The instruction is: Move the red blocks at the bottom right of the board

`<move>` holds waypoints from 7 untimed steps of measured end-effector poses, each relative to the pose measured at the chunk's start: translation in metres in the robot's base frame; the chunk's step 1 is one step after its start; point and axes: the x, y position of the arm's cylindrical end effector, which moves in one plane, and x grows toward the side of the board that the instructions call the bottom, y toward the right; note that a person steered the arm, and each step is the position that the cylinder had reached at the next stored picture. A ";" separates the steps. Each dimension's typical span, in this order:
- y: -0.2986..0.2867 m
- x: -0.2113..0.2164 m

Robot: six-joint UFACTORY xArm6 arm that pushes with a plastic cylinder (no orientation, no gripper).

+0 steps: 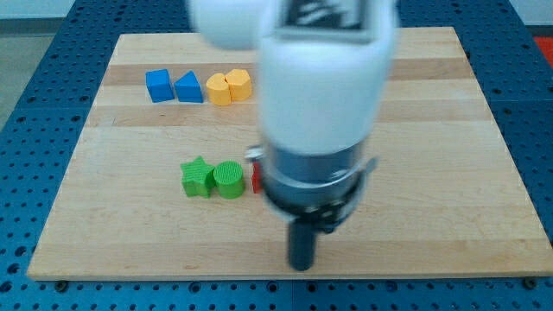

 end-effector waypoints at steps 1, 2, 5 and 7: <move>-0.017 0.001; -0.055 -0.021; -0.075 -0.108; -0.054 -0.114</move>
